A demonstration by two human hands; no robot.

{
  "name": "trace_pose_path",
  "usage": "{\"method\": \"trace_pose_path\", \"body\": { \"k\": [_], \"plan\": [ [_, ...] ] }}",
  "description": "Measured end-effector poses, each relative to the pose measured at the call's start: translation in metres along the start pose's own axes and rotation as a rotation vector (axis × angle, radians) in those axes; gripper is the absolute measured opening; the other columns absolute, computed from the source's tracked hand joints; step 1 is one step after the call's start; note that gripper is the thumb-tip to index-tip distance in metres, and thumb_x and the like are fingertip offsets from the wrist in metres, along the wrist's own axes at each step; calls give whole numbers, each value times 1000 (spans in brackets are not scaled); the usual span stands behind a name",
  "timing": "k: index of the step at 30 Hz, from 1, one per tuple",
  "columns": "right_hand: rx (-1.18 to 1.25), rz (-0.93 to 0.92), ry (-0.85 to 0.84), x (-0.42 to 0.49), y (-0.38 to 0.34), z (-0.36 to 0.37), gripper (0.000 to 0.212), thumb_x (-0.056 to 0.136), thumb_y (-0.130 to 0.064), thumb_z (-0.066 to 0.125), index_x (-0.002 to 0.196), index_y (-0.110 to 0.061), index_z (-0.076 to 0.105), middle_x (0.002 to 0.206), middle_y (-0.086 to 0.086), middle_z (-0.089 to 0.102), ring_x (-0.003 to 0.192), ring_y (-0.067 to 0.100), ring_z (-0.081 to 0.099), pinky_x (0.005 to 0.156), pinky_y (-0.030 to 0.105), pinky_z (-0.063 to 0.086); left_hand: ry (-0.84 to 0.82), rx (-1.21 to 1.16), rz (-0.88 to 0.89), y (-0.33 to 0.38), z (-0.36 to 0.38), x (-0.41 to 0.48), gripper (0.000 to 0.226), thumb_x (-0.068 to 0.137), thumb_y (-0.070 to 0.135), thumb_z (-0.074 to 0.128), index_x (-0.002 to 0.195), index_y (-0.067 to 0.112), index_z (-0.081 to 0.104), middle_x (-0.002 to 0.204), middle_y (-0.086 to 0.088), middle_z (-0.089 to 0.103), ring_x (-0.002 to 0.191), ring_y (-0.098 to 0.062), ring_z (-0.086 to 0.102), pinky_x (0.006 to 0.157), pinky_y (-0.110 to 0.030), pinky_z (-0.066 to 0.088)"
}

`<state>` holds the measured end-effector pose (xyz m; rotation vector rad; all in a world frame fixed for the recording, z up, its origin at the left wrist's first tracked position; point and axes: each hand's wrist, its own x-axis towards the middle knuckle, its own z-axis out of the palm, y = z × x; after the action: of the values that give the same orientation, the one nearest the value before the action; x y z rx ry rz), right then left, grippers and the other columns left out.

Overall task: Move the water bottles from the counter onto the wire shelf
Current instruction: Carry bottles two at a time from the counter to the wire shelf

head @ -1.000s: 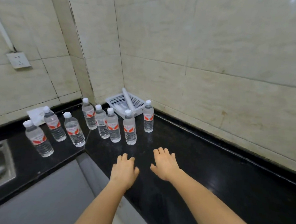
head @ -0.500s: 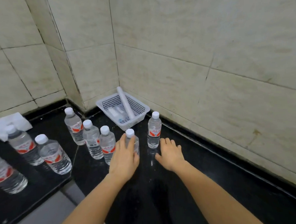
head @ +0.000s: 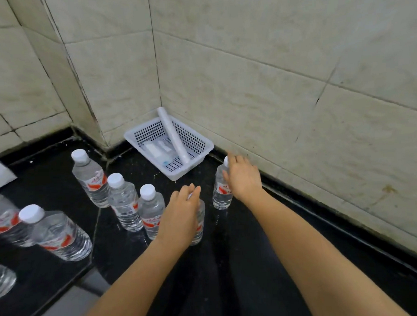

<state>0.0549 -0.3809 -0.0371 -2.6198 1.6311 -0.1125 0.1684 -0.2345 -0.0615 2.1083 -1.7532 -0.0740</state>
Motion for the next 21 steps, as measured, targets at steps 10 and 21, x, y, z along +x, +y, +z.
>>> {"method": "trace_pose_path", "body": {
  "k": [10,21],
  "plan": [
    [321,116,84,-45,0,11,34,96,-29,54,124,-10,52,121,10,59,112,28,54,86,39,45,-133,-155,2,-10,-21,11,47,93,15,53,139,15,45,134,-9,53,122,-25,47,103,-35,40],
    [233,102,22,-145,20,25,28,93,-29,58,114,-11,56,109,8,62,102,29,55,79,39,44,-188,-31,184,0,-28,-18,37,85,30,62,116,10,59,104,-12,60,102,-29,54,76,-35,40]
  ]
}}
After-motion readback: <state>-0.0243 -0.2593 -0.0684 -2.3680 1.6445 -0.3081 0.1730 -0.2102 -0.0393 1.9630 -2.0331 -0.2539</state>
